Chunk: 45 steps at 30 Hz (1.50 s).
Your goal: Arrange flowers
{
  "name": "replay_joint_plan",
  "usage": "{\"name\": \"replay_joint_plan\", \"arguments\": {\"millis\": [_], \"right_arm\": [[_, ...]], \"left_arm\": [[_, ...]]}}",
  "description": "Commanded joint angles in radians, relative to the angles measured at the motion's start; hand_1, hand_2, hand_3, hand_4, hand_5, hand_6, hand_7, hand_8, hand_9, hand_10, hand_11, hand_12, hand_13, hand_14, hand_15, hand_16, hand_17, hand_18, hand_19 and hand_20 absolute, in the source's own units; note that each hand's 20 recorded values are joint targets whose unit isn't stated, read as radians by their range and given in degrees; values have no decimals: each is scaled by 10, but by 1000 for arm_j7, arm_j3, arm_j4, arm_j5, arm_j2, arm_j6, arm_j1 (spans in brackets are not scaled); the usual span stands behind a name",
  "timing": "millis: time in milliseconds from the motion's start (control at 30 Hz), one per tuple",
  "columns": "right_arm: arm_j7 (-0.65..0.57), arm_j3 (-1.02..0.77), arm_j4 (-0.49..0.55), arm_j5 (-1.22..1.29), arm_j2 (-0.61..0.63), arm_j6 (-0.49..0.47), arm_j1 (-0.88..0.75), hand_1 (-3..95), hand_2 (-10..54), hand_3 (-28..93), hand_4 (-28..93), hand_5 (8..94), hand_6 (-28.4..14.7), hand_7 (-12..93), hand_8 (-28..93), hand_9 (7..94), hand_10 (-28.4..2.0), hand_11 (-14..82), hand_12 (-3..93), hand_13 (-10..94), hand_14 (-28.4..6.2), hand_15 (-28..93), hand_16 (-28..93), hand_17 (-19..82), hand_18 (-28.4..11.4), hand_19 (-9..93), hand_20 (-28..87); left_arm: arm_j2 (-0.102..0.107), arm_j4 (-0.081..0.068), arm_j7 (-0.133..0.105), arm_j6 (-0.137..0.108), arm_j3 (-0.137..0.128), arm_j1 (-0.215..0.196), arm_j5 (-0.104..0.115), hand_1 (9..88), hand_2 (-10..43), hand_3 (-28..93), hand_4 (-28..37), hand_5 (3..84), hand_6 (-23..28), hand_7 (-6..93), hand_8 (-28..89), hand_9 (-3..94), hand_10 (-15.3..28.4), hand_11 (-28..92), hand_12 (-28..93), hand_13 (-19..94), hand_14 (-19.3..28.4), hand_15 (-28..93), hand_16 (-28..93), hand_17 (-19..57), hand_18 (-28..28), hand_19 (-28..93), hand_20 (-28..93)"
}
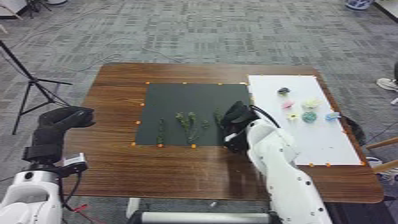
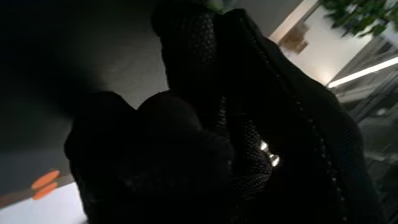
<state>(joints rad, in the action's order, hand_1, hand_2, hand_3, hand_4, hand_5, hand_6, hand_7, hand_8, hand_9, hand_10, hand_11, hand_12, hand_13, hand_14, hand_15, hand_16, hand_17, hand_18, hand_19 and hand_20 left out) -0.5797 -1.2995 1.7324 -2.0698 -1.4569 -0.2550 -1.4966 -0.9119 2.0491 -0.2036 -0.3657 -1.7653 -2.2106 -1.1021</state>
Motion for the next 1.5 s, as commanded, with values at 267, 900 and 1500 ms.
{"name": "replay_joint_plan", "arguments": {"millis": [267,900,1500], "right_arm": [[-7,-39,-38,-69,-49,89,-19,598,-78,607,-134,792,-57,230,208,937,-114,248,158,937,-15,646,236,745,-96,932,522],[35,-106,65,-70,-13,72,-72,442,-95,598,-104,754,-66,240,154,937,-129,232,201,937,-13,636,247,744,-92,932,517],[172,-125,163,-137,66,40,-111,263,12,609,-109,746,-73,249,-54,908,-140,235,213,937,-30,606,280,718,-117,932,559]], "left_arm": [[-5,11,2,0,-10,-27,7,402,-23,630,-143,594,25,252,48,603,126,287,183,501,177,481,12,51,146,267,313],[-14,16,28,13,-23,-18,3,395,-32,638,-141,590,21,260,13,597,125,288,184,498,177,481,11,48,146,268,313],[-8,13,19,14,-5,-14,3,395,-33,636,-140,591,21,261,8,598,126,288,184,498,177,482,11,48,147,268,312]]}}
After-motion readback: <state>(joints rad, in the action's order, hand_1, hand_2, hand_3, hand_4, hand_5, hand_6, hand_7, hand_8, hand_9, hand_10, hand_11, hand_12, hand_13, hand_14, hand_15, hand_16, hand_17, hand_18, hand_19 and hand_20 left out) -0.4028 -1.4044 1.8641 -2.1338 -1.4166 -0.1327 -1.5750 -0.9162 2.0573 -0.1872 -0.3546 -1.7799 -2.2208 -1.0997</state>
